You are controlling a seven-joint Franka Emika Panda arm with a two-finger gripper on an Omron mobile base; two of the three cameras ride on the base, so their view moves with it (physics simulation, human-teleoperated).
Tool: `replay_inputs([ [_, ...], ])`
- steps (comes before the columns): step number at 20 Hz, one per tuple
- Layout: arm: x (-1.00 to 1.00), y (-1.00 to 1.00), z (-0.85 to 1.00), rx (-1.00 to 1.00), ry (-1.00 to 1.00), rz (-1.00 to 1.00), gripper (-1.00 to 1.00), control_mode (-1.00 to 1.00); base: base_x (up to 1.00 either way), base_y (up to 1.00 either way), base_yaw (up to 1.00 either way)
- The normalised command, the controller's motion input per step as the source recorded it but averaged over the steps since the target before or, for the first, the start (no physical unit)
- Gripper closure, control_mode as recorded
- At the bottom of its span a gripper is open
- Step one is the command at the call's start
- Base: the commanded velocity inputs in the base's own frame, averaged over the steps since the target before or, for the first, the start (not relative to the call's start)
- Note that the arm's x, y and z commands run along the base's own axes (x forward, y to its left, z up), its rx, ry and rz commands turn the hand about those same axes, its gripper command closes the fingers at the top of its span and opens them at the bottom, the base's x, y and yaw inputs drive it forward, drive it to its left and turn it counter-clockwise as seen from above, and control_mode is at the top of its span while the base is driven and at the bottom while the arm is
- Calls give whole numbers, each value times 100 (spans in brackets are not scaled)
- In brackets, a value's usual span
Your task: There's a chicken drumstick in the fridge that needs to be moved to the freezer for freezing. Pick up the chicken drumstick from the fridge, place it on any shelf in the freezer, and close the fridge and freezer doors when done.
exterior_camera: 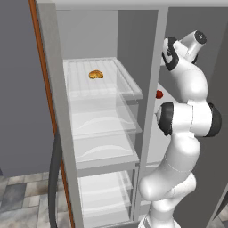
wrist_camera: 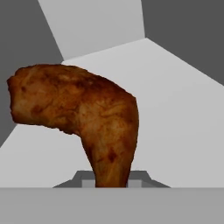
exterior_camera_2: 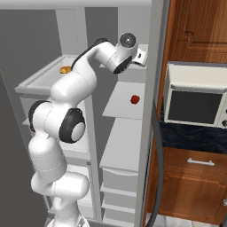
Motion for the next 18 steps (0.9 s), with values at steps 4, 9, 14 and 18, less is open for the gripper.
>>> replay_inputs([
  [4, 31, -27, -7, 1, 0, 0, 100, -100, 0, 0, 0],
  [9, 16, -4, -53, 0, -1, 0, 100, -100, 0, 0, 0],
  [14, 7, 3, -81, 0, -4, 0, -100, -100, 0, 0, 0],
  [18, 0, 18, -68, 0, -11, 0, -100, -100, 0, 0, 0],
])
